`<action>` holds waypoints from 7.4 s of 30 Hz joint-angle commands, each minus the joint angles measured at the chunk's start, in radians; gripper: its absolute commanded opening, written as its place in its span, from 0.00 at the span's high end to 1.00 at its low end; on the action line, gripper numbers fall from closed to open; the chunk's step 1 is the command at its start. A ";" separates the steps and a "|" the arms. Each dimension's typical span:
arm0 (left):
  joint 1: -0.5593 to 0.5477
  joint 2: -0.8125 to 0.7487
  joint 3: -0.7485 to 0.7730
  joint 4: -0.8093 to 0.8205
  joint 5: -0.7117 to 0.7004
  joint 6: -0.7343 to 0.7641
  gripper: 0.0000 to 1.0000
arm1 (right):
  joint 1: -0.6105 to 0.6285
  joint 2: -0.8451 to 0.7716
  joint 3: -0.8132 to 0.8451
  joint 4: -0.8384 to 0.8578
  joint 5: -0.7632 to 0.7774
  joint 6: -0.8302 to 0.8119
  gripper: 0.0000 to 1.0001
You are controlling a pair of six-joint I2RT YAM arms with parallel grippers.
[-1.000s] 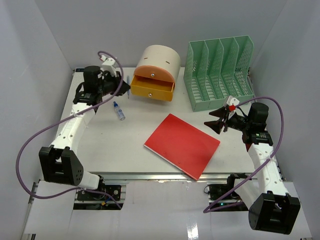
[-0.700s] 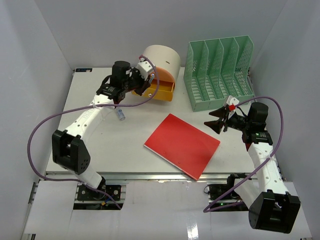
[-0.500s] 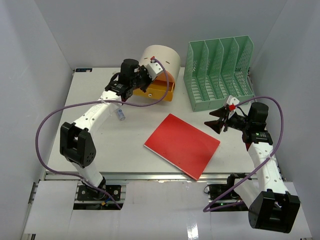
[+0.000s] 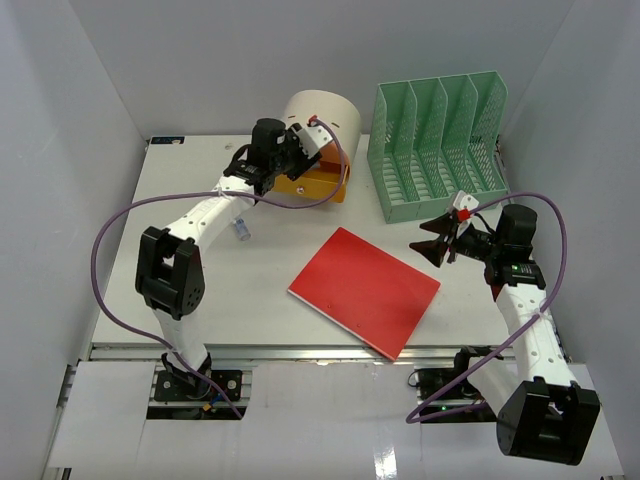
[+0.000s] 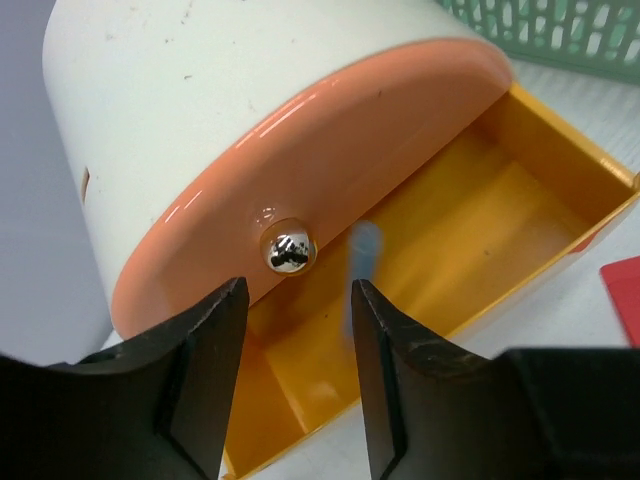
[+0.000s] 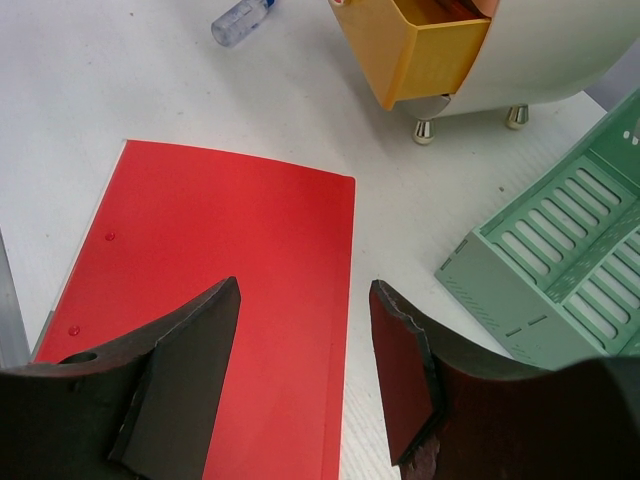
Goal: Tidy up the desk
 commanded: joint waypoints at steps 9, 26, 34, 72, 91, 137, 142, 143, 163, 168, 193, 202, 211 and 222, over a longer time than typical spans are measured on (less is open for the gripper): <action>0.003 -0.268 -0.151 0.174 0.028 -0.428 0.11 | 0.016 0.093 0.074 -0.795 -0.364 -1.087 0.31; 0.100 -1.098 -0.869 0.071 -0.041 -1.225 0.02 | 0.769 0.715 0.757 -0.379 0.568 -0.503 0.88; 0.103 -1.394 -1.071 -0.083 -0.178 -1.458 0.02 | 0.833 1.110 1.168 -0.319 0.829 -0.366 0.90; 0.103 -1.157 -1.262 0.355 0.129 -1.524 0.02 | 0.776 1.145 1.193 -0.191 0.940 -0.268 0.63; 0.104 -0.125 -0.728 0.790 0.187 -1.386 0.11 | 0.250 0.204 0.335 -0.480 -0.062 -0.283 0.35; 0.189 0.237 -0.553 1.060 0.192 -1.695 0.81 | 0.022 0.048 0.091 -0.238 -0.174 -0.131 0.36; 0.187 0.118 -0.756 1.124 0.221 -1.670 0.82 | 0.020 0.048 0.088 -0.238 -0.173 -0.134 0.36; 0.187 0.098 -0.785 1.128 0.221 -1.661 0.82 | 0.019 0.048 0.088 -0.238 -0.172 -0.135 0.36; 0.244 -0.213 -0.707 0.509 0.137 -1.330 0.17 | -0.001 0.056 0.082 -0.236 -0.157 -0.145 0.36; 0.263 -0.341 -0.663 0.228 -0.046 -1.244 0.11 | -0.001 0.059 0.082 -0.237 -0.157 -0.143 0.36; 0.378 -0.020 -0.328 -0.247 -0.231 -1.118 0.24 | -0.019 0.061 0.076 -0.225 -0.158 -0.127 0.36; 0.327 0.072 -0.263 -0.265 -0.223 -1.144 0.26 | -0.024 0.061 0.075 -0.223 -0.157 -0.125 0.36; 0.325 0.088 -0.306 -0.276 -0.255 -1.167 0.46 | -0.032 0.065 0.072 -0.219 -0.169 -0.116 0.36; 0.323 -0.043 -0.370 -0.239 -0.267 -1.069 0.85 | -0.036 0.068 0.063 -0.202 -0.171 -0.105 0.36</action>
